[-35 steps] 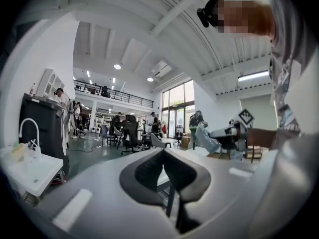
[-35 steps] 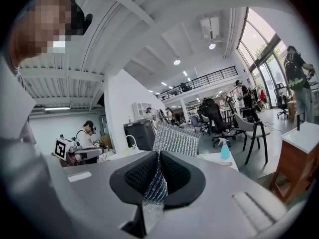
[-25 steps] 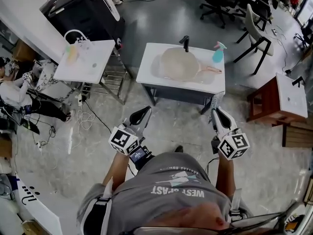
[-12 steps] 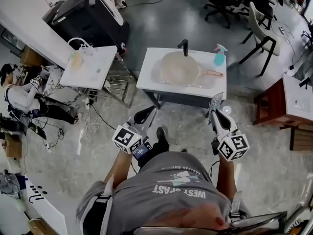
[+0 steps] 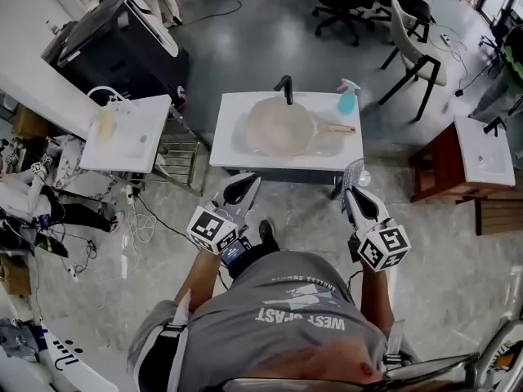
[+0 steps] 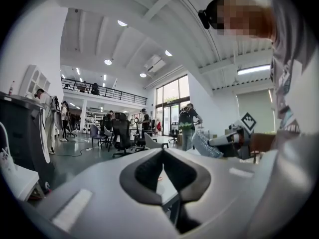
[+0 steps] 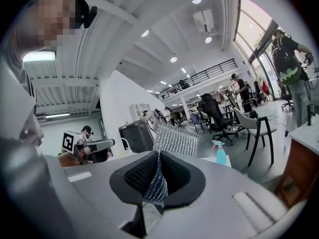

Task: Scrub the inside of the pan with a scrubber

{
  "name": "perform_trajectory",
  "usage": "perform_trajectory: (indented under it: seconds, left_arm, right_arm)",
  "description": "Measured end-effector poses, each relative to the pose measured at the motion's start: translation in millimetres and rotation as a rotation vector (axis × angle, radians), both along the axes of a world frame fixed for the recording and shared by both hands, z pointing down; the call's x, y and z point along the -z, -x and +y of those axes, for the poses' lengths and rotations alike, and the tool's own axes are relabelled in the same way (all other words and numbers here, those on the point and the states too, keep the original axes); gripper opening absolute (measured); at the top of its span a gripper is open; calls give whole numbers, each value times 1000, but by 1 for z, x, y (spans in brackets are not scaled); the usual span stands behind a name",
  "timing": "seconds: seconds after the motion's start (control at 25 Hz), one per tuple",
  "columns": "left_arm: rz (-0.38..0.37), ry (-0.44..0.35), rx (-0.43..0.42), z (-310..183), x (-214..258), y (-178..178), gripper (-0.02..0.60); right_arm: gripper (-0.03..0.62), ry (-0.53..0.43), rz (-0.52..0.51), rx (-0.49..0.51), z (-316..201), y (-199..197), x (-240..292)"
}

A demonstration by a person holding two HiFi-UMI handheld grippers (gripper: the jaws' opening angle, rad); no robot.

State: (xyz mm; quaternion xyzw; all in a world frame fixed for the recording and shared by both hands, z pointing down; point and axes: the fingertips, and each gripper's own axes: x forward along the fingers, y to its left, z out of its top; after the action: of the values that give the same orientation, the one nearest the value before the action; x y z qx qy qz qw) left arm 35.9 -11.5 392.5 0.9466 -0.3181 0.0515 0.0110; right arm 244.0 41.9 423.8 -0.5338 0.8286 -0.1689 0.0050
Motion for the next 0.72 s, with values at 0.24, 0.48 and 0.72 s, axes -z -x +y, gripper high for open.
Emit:
perform_trajectory:
  seconds: [0.24,0.48,0.72]
  left_arm:
    - [16,30,-53,-52,-10,7,2]
    - [49,30,-81,-120,-11,38,2]
    - [71,29,-116,-183,-21,79,2]
  right_arm:
    - [37,30,13,-41,-46,14,-3]
    - [37,57,43,-54,-107,55,-4]
    - [38,60,77,-87,-163,98,2]
